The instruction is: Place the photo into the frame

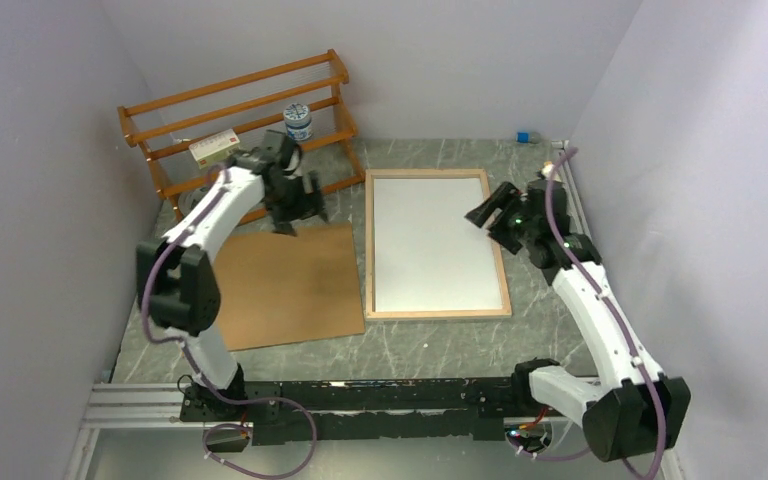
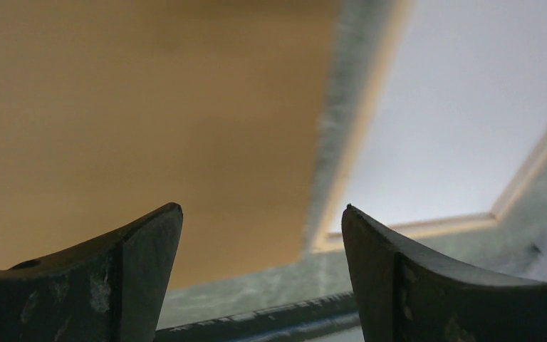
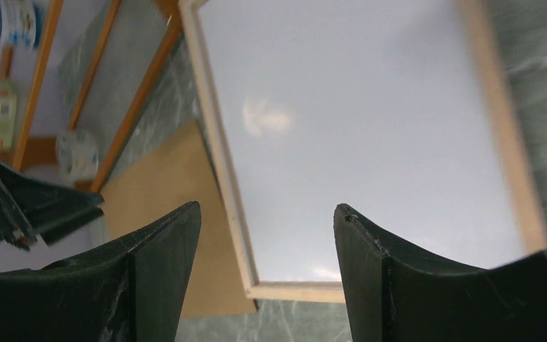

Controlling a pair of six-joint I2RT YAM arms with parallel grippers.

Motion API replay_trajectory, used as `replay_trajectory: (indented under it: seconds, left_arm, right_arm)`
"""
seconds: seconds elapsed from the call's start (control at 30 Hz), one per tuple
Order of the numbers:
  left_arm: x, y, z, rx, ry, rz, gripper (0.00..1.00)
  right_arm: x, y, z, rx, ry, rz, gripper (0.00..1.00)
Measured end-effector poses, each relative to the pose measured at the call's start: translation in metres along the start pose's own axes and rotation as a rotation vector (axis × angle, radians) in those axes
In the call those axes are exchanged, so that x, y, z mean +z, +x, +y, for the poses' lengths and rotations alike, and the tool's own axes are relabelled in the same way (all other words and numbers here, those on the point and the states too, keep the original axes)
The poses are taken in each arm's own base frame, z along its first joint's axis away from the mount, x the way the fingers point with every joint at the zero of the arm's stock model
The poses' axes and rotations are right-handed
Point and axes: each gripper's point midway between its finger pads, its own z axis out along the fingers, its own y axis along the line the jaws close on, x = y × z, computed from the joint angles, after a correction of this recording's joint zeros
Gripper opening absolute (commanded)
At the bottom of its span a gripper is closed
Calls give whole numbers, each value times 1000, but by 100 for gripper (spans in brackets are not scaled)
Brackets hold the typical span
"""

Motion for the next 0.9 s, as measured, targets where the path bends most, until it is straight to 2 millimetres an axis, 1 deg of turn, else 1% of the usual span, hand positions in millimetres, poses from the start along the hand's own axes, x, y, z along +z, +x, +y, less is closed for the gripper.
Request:
replay_trajectory:
  seconds: [0.03, 0.1, 0.13, 0.2, 0.27, 0.3, 0.33, 0.37, 0.47, 0.53, 0.63, 0.7, 0.8, 0.9]
  left_arm:
    - [-10, -4, 23, -19, -41, -47, 88]
    - [-24, -11, 61, -50, -108, -124, 89]
    - [-30, -13, 85, -69, -151, -168, 89]
    - [-39, -13, 125, -106, -223, -234, 89]
    - [-48, -9, 163, -147, -284, -293, 89]
    - [-51, -7, 176, -163, -305, -311, 89]
    - [-56, -8, 191, -192, -323, -338, 89]
    - [-60, -9, 201, -214, -334, -357, 88]
    - [-72, -20, 241, -314, -368, -428, 87]
    - [-78, -22, 267, -389, -387, -459, 87]
    - [-83, -16, 303, -509, -415, -489, 88]
    - [-83, -7, 320, -570, -436, -493, 88]
    - [-76, 10, 335, -640, -452, -479, 88]
    - [-76, 19, 344, -695, -456, -489, 87]
  right_arm:
    - [6, 14, 12, -20, -29, 38, 72]
    - [17, 37, 31, -52, -71, 95, 71]
    - [23, 54, 46, -75, -101, 138, 70]
    - [33, 80, 62, -101, -130, 200, 70]
    - [46, 111, 82, -132, -153, 271, 69]
    - [52, 121, 89, -143, -154, 292, 68]
    - [58, 135, 99, -159, -161, 321, 68]
    - [65, 147, 109, -174, -169, 343, 68]
    - [82, 180, 138, -224, -190, 386, 68]
    - [90, 201, 159, -252, -210, 410, 67]
    - [102, 227, 181, -285, -228, 434, 67]
    - [110, 241, 188, -303, -225, 447, 67]
    - [127, 253, 190, -320, -194, 450, 67]
    - [146, 260, 184, -326, -145, 447, 68]
